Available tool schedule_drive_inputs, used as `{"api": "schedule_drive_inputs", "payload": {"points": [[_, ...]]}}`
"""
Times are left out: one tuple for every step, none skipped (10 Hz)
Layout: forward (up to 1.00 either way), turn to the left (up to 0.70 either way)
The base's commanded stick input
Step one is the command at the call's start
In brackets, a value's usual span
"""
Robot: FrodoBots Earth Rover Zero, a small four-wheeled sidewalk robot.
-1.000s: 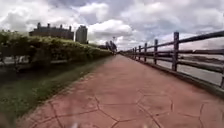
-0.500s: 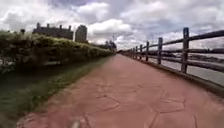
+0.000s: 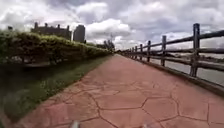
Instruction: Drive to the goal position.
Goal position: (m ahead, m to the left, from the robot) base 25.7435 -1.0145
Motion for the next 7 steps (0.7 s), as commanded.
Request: {"api": "schedule_drive_inputs", "payload": {"points": [[1.00, 0.00], [1.00, 0.00], [1.00, 0.00], [1.00, -0.09], [1.00, -0.27], [1.00, -0.27], [1.00, -0.27]]}}
